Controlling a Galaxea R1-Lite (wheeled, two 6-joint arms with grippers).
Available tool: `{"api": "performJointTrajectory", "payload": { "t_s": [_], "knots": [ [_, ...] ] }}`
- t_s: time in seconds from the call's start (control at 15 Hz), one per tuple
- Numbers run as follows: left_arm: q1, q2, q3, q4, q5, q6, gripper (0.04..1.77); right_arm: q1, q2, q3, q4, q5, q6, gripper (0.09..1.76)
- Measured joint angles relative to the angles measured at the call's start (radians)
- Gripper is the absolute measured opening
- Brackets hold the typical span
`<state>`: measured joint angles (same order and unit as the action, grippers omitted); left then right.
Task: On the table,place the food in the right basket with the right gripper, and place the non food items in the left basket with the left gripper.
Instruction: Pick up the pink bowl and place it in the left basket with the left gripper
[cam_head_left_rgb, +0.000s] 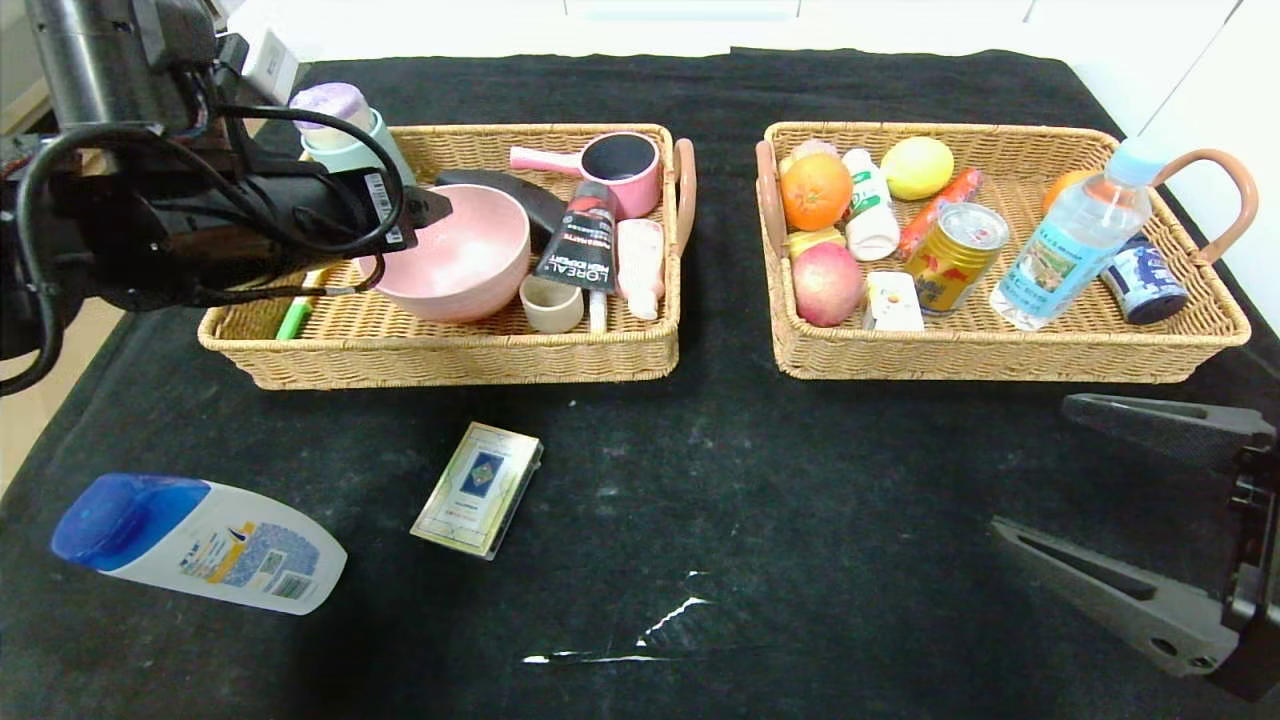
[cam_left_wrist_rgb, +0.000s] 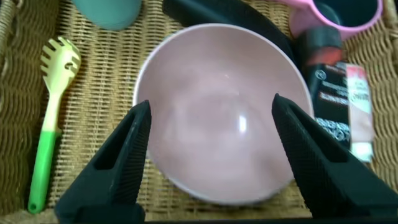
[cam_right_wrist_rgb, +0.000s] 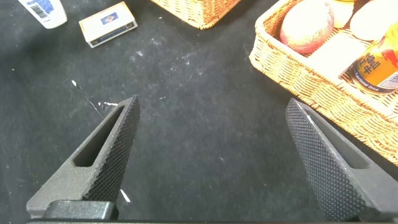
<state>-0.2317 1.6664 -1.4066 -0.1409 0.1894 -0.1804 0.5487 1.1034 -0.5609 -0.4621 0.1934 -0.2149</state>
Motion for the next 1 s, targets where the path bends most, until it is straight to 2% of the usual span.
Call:
{"api": "performJointTrajectory", "payload": {
  "t_s": [0.2,0.67,0.8,1.0],
  "knots": [
    [-0.05,-0.067,-0.002,0.128,-0.005,0.023,1.52,0.0,0.0,0.0,0.0,0.0,0.0,1.71],
    [-0.217,-0.213,0.003,0.572,-0.002,0.05,1.63,0.0,0.002,0.002,0.0,0.0,0.0,1.71],
    [-0.255,-0.232,0.032,0.64,0.003,0.056,1.65,0.0,0.004,0.002,0.0,0.0,0.0,1.71],
    [-0.284,-0.236,0.118,0.658,0.024,0.09,1.67,0.0,0.007,0.003,0.0,0.0,0.0,1.71]
  ]
}}
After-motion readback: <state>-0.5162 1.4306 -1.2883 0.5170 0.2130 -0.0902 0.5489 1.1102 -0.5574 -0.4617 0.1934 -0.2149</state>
